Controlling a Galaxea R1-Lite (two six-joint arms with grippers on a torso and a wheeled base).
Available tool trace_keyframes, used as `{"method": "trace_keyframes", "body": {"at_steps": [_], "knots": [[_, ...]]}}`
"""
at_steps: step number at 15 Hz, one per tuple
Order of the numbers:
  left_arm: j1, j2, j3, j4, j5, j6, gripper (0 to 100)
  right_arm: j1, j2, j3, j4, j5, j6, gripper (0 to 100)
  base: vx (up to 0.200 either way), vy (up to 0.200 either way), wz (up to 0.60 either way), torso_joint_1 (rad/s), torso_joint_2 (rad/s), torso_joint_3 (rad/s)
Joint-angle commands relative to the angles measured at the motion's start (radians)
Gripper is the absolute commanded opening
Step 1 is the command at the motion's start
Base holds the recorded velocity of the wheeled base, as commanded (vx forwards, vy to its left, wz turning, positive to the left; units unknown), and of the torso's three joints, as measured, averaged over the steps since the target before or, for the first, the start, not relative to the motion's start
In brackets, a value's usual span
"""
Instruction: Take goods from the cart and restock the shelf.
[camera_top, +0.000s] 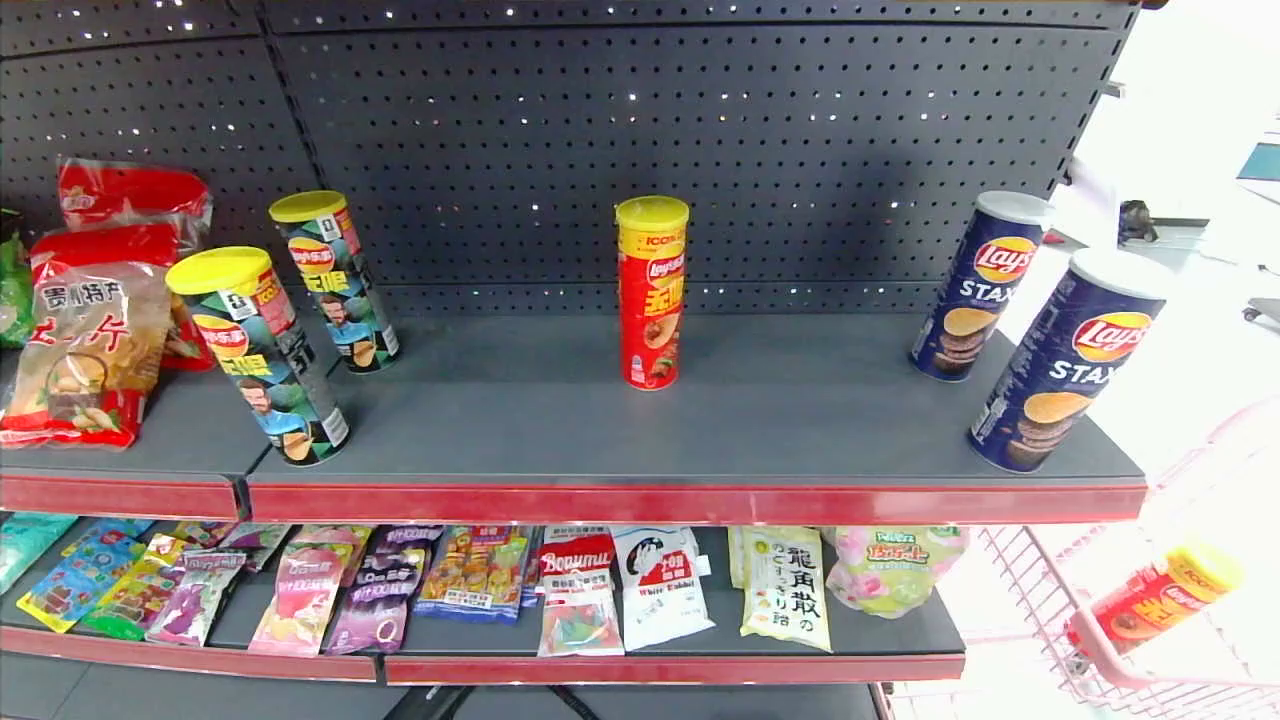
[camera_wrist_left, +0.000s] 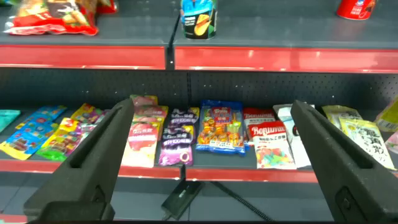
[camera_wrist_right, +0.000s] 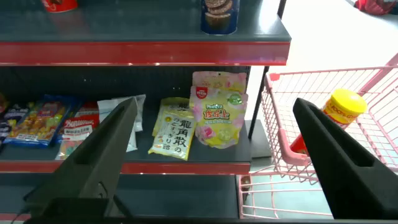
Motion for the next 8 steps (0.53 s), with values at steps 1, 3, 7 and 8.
{"method": "trace_keyframes", "body": {"at_steps": [1,3,7,8], "knots": [[0.002,0.001,0.0,0.0,0.0,0.0,100,0.0,0.0,0.0,0.0,0.0,0.0,100,0.0,-0.2,0.0,0.017,0.01,-0.002],[0.002,0.001,0.0,0.0,0.0,0.0,100,0.0,0.0,0.0,0.0,0.0,0.0,100,0.0,-0.2,0.0,0.01,0.0,0.002],[0.002,0.001,0.0,0.0,0.0,0.0,100,0.0,0.0,0.0,0.0,0.001,0.0,100,0.0,-0.2,0.0,0.005,0.0,0.0],[0.002,0.001,0.0,0.0,0.0,0.0,100,0.0,0.0,0.0,0.0,0.001,0.0,100,0.0,-0.2,0.0,0.002,0.0,0.002]]}}
